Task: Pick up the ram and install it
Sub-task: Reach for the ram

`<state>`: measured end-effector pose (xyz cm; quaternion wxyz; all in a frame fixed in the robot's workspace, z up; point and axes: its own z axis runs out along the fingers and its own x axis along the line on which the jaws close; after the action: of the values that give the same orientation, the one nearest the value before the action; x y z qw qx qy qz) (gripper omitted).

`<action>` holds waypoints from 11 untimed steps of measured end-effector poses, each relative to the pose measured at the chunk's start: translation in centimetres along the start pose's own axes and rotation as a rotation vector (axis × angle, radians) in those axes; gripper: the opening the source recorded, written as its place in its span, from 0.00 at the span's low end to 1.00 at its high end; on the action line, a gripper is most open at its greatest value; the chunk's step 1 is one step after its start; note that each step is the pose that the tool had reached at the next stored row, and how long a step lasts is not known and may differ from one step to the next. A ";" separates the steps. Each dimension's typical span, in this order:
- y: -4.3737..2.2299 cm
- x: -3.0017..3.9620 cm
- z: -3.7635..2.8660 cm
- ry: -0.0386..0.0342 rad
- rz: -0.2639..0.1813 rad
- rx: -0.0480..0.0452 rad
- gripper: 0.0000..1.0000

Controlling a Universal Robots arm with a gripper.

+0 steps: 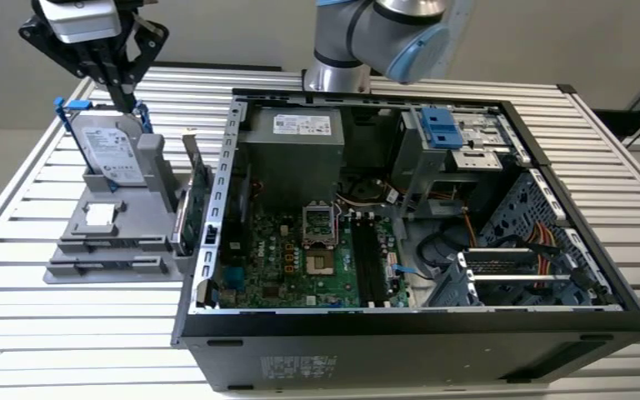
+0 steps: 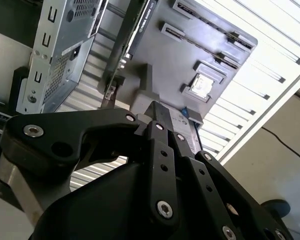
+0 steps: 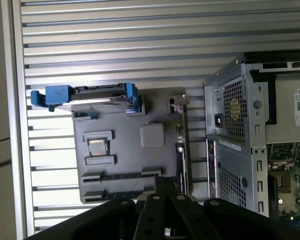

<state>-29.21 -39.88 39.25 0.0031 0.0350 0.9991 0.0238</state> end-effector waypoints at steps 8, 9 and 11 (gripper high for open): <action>-0.06 0.81 0.00 0.0000 0.000 0.0000 0.00; -0.06 0.93 0.00 -0.0001 0.000 -0.0001 0.00; -0.08 1.11 0.00 0.0000 -0.001 -0.0001 0.00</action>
<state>-30.33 -39.88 39.24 0.0031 0.0348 0.9991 0.0238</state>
